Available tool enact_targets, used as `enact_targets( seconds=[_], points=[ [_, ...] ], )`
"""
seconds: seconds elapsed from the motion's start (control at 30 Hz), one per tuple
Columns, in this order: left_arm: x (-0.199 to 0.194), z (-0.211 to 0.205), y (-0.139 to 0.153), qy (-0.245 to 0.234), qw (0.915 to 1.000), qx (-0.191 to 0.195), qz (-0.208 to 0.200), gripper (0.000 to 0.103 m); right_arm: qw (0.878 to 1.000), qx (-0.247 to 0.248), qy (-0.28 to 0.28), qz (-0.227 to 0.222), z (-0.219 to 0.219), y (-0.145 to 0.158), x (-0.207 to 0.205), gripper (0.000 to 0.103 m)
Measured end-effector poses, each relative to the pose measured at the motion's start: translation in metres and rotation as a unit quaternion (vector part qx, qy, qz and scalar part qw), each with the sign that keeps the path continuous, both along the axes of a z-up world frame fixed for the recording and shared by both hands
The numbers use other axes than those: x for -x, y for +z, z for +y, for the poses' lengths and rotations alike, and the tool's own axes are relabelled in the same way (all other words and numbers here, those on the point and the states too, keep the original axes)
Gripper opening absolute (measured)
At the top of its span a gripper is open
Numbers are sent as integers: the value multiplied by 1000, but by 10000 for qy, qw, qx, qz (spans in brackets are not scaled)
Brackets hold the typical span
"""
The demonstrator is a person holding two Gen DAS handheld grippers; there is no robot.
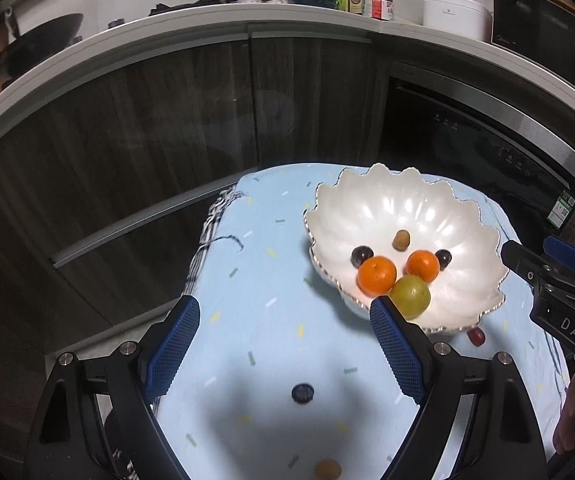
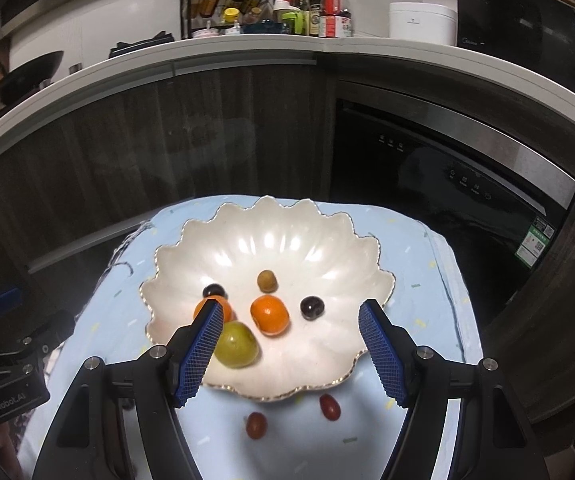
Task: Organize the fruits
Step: 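Pull both open tools back from the bowl toward the remaining fruits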
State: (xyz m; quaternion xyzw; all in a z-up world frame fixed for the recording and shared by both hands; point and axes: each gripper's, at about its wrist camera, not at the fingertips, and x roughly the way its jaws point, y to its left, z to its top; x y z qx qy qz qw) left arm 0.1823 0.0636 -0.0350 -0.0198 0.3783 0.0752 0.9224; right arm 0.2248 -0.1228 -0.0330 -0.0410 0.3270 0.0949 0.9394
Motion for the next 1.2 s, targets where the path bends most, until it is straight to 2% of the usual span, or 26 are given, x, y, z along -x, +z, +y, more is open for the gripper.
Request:
enact_targets(
  seconds=[0.33,0.6,0.83,1.2],
  points=[
    [40,-3,-15,335,9994,32,-36,88,9994,111,325,-109,1,-12,26,71],
    [62,-3,-29,491,9986,154,104,88,9981,254,544,-115,6,-26,42,71],
    [80,-9,-45,508,9986,108,86,87,9971,311,699,-43,7,-45,54,71],
    [93,-12,-68,387,9988,282,84,87,9970,361,680,35,9,-71,63,71]
  ],
)
